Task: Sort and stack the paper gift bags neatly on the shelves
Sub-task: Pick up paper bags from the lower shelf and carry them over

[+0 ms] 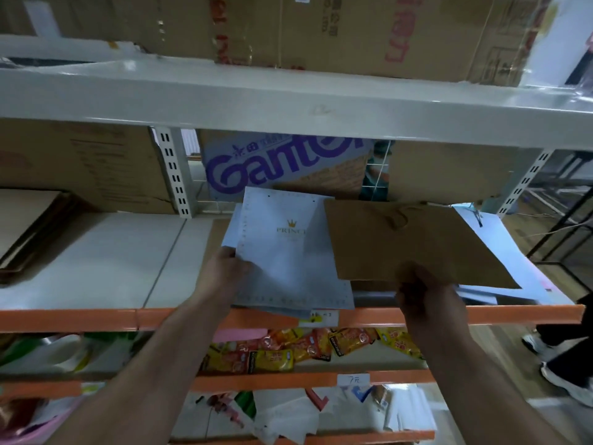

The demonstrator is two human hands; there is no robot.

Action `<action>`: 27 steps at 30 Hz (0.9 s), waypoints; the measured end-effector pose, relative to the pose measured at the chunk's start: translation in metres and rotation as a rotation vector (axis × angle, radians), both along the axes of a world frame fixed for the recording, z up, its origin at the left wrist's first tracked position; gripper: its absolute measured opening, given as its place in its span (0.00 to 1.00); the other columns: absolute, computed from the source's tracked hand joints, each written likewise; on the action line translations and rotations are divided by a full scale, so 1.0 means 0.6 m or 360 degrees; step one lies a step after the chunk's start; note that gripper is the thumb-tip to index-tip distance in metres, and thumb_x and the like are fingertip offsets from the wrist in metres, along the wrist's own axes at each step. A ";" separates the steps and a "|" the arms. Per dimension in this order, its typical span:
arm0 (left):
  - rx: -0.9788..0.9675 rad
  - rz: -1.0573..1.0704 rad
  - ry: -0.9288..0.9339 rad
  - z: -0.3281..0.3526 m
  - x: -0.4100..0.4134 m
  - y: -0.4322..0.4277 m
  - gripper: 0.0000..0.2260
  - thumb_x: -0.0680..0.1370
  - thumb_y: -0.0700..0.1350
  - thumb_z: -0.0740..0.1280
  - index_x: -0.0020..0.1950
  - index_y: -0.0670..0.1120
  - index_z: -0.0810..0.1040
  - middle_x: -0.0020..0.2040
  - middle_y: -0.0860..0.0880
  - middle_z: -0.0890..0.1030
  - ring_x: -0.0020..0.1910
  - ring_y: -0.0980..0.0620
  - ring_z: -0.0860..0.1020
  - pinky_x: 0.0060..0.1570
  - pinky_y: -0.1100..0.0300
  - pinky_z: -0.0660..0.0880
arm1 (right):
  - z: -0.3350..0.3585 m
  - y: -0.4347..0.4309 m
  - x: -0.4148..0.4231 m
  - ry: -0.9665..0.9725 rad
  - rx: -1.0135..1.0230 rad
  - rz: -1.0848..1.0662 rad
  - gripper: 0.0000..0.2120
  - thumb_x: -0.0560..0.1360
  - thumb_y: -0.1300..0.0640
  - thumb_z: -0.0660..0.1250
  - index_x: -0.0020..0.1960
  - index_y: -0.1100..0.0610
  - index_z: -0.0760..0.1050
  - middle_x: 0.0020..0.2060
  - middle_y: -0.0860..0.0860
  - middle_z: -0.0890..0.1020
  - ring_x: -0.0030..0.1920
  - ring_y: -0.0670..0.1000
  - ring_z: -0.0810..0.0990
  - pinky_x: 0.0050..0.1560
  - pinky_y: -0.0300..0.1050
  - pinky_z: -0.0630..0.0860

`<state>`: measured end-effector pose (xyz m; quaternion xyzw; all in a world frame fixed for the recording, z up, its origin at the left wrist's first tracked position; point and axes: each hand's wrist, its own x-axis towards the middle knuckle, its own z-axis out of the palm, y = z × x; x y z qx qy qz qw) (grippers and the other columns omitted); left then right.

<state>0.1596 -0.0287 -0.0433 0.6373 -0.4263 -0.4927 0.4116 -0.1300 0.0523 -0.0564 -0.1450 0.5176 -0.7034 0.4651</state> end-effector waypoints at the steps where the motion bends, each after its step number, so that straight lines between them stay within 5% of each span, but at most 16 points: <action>1: 0.0001 -0.0007 0.0062 0.001 0.016 0.008 0.06 0.74 0.34 0.66 0.45 0.44 0.78 0.46 0.44 0.81 0.46 0.41 0.80 0.42 0.52 0.77 | -0.003 0.003 0.016 -0.0069 -0.0030 -0.0053 0.12 0.80 0.63 0.65 0.63 0.58 0.77 0.53 0.55 0.84 0.41 0.48 0.85 0.34 0.38 0.81; 4: -0.0007 -0.0036 0.0074 -0.008 0.068 0.018 0.08 0.74 0.30 0.66 0.45 0.42 0.78 0.41 0.45 0.82 0.45 0.41 0.81 0.40 0.55 0.77 | -0.006 0.013 0.060 -0.0025 -0.0051 -0.0142 0.14 0.80 0.61 0.65 0.65 0.60 0.75 0.60 0.56 0.82 0.43 0.47 0.86 0.36 0.39 0.80; 8: 0.0072 -0.0092 0.0127 -0.030 0.113 0.029 0.15 0.65 0.38 0.65 0.51 0.43 0.79 0.47 0.41 0.84 0.47 0.37 0.83 0.50 0.35 0.80 | -0.009 0.025 0.079 0.0003 -0.0090 -0.0348 0.16 0.78 0.63 0.67 0.65 0.57 0.77 0.57 0.53 0.84 0.47 0.52 0.85 0.39 0.46 0.83; 11: 0.0128 -0.0122 0.0029 -0.033 0.116 0.045 0.10 0.73 0.37 0.64 0.51 0.48 0.77 0.49 0.44 0.83 0.48 0.40 0.82 0.51 0.38 0.80 | -0.006 0.039 0.079 -0.0036 -0.0085 -0.0417 0.15 0.78 0.63 0.68 0.63 0.55 0.79 0.55 0.52 0.85 0.52 0.54 0.85 0.44 0.50 0.83; 20: 0.0125 -0.0246 -0.0114 -0.048 0.041 0.064 0.06 0.80 0.42 0.64 0.57 0.47 0.75 0.52 0.47 0.78 0.50 0.45 0.76 0.45 0.50 0.73 | 0.000 0.047 0.041 -0.0026 -0.0039 -0.0452 0.11 0.77 0.65 0.68 0.58 0.56 0.78 0.46 0.53 0.84 0.31 0.48 0.83 0.33 0.43 0.81; 27: 0.0083 -0.0252 -0.0274 -0.043 -0.044 0.073 0.07 0.81 0.42 0.62 0.59 0.46 0.74 0.51 0.48 0.75 0.52 0.44 0.75 0.45 0.49 0.71 | -0.003 0.029 -0.047 -0.0065 -0.0015 -0.0308 0.10 0.79 0.63 0.66 0.58 0.53 0.79 0.47 0.53 0.84 0.35 0.49 0.83 0.32 0.41 0.80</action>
